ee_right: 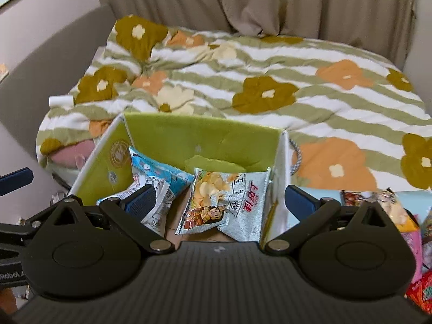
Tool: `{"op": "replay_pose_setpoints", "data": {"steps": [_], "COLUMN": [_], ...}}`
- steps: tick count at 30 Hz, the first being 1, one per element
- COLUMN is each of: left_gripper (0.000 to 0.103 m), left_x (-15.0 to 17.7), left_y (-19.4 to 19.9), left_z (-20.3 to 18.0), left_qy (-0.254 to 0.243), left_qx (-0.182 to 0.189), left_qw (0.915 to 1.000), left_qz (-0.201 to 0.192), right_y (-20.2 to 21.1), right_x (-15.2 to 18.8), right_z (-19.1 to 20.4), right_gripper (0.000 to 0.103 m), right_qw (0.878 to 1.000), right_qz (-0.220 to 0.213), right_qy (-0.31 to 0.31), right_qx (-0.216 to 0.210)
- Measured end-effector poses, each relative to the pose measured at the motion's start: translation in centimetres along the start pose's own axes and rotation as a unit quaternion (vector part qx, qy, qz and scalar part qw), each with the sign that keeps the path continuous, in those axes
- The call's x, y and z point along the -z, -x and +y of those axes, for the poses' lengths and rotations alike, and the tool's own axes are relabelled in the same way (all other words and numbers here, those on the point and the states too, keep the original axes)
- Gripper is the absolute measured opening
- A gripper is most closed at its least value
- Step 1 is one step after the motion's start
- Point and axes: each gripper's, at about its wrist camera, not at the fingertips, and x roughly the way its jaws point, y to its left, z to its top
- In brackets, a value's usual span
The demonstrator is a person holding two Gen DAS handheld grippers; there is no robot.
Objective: Organize snacks
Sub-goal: 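Carry both white bags into the yellow box and open both tools, then grasp a yellow-green bag with the left tool while the right tool grasps a red bag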
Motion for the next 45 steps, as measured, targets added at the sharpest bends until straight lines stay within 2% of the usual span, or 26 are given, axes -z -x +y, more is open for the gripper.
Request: {"op": "replay_pose_setpoints", "data": {"steps": [5, 11, 18, 25, 30, 36, 45], "left_gripper": [0.103, 0.103, 0.103, 0.103, 0.103, 0.1, 0.094], "left_x": [0.1, 0.6, 1.7, 3.4, 5.5, 7.8, 10.7], "left_y": [1.2, 3.7, 6.0, 6.6, 5.8, 3.3, -1.0], "left_z": [-1.3, -4.2, -11.2, -19.1, -24.0, -28.3, -32.2], "left_qy": [-0.001, 0.004, -0.02, -0.042, -0.044, -0.031, -0.042], "left_qx": [0.023, 0.06, 0.076, 0.089, 0.082, 0.063, 0.027], "left_qw": [0.9997, 0.9981, 0.9969, 0.9952, 0.9951, 0.9947, 0.9896], "left_qz": [0.002, -0.007, -0.009, 0.007, 0.034, 0.075, 0.135], "right_y": [3.3, 8.4, 13.6, 16.9, 17.3, 15.6, 11.8], "right_x": [1.5, 4.0, 7.2, 10.0, 12.0, 14.1, 16.5], "right_z": [-1.1, -4.2, -10.4, -18.4, -24.0, -29.4, -33.8], "right_gripper": [0.103, 0.103, 0.103, 0.103, 0.103, 0.103, 0.103], "right_qw": [0.999, 0.997, 0.995, 0.994, 0.994, 0.996, 0.998], "right_qz": [-0.022, -0.057, -0.075, -0.069, -0.055, -0.024, 0.02], "right_qy": [-0.026, -0.05, -0.056, -0.05, -0.044, -0.036, -0.02], "right_qx": [0.015, 0.025, 0.044, 0.069, 0.078, 0.077, 0.056]}}
